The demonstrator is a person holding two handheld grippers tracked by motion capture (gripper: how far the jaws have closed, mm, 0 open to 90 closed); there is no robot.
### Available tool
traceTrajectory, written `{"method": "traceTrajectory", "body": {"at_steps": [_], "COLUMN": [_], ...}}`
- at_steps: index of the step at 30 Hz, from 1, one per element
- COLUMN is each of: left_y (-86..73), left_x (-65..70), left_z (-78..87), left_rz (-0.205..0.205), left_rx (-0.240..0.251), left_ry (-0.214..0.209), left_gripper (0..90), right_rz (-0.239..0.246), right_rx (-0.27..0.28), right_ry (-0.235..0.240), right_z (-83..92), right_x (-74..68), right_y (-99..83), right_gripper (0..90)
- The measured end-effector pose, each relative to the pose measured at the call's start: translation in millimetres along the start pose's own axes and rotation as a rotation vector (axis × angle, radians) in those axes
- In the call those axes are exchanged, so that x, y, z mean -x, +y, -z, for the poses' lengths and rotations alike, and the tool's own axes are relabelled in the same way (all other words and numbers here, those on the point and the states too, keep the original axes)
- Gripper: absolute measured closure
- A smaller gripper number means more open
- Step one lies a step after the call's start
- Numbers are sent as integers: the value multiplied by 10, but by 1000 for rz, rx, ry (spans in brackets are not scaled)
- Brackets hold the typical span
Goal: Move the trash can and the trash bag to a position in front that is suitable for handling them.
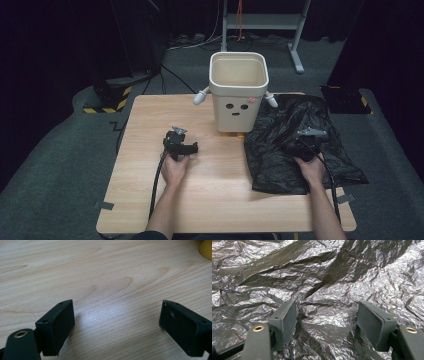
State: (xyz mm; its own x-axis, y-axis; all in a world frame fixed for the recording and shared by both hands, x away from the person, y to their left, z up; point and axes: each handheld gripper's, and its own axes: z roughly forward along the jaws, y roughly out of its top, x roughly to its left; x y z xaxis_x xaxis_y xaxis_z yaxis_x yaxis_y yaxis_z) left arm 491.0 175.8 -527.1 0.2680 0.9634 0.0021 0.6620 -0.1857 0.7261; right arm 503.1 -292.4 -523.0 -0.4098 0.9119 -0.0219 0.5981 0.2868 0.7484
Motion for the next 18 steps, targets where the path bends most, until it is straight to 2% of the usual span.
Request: {"method": "traceTrajectory", "body": {"at_steps": [18], "left_y": [1], "left_x": [-1], "left_z": [0], "left_rz": [-1], "left_rx": [0], "left_ry": [-1], "left_gripper": [127], "right_rz": [-3], "right_rx": [-1], "right_ry": [1], "right_z": [1], "right_x": [0], "right_y": [-1], "right_gripper": [320]}}
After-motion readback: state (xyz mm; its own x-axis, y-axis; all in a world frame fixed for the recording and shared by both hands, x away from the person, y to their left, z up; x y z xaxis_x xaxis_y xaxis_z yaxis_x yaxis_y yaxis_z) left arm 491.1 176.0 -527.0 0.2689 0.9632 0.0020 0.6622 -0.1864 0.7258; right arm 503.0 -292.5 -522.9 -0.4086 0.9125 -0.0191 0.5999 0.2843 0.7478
